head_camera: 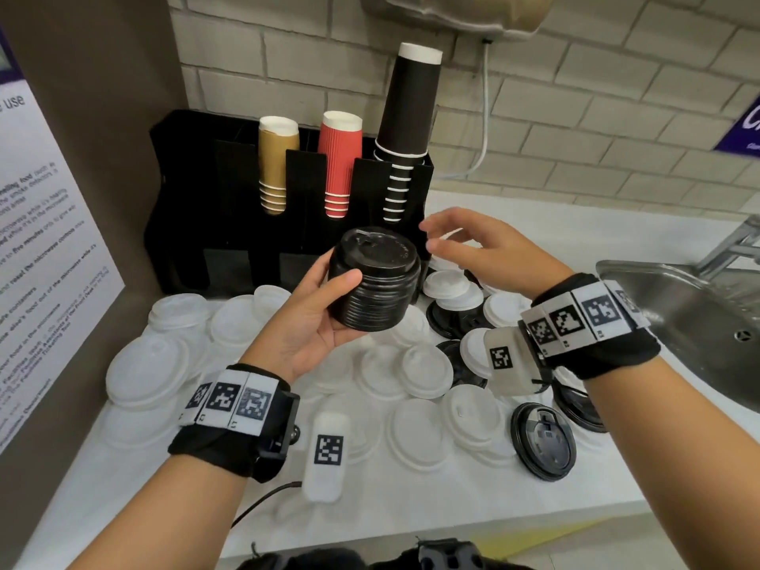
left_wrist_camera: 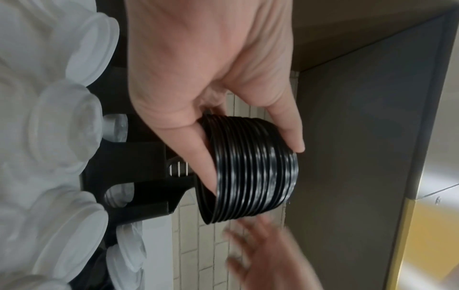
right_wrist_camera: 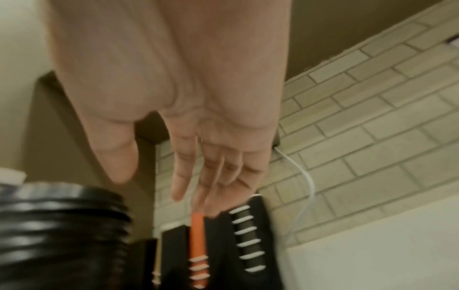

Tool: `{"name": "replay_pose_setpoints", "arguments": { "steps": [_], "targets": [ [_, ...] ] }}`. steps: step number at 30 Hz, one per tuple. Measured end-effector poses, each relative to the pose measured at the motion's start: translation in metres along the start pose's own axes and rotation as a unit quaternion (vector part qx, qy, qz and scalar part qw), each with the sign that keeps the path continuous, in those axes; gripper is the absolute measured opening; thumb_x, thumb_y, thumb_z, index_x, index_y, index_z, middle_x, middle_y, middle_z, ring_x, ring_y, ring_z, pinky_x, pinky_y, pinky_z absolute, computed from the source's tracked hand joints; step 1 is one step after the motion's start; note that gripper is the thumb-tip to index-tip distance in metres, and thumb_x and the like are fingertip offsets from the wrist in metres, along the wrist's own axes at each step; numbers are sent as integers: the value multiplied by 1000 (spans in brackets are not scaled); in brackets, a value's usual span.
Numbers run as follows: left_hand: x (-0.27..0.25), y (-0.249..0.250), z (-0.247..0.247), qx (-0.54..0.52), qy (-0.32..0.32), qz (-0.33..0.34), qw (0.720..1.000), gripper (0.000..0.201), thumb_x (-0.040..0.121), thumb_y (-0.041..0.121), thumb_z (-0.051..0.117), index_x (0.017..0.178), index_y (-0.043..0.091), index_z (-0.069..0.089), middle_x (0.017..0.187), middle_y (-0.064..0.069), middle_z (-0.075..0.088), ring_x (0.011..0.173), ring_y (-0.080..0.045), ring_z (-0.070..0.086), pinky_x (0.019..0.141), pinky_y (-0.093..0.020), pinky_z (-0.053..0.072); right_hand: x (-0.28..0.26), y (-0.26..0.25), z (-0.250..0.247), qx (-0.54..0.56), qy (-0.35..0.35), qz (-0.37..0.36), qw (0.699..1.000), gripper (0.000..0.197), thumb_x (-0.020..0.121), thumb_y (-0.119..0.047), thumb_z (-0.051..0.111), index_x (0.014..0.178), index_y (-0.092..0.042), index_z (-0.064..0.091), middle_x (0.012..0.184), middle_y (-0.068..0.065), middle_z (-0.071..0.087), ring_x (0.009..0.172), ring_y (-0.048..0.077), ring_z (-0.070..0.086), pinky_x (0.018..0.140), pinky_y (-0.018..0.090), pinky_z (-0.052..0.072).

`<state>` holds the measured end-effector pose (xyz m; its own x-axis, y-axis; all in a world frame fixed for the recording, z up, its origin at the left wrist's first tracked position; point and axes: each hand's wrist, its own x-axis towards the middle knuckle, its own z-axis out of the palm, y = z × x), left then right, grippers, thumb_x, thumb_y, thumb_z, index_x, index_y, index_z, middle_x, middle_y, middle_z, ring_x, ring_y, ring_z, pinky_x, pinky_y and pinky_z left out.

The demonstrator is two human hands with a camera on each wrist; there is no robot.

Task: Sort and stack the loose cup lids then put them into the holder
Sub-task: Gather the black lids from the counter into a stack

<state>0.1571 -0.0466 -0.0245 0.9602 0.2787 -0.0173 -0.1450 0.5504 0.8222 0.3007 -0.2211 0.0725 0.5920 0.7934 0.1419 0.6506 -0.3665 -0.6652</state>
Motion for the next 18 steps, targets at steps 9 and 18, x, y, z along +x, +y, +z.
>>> {"name": "replay_pose_setpoints", "arguments": {
  "steps": [9,18],
  "targets": [
    [-1,9,-15,7,18,34,999,65,75,27,71,137,29,52,126,-2,68,113,-24,67,74,-38,59,-39,57,4,-244,-257,92,931,38,83,-29,73,117,-21,60,107,-3,58,96,15,55,81,20,44],
    [-1,4,-3,13,-1,22,1000,81,61,37,78,137,29,51,126,-2,67,114,-24,66,74,-38,59,-57,43,64,-469,-307,30,827,45,87,-63,50,99,-24,68,113,0,51,106,22,44,91,39,41]
  ]
}}
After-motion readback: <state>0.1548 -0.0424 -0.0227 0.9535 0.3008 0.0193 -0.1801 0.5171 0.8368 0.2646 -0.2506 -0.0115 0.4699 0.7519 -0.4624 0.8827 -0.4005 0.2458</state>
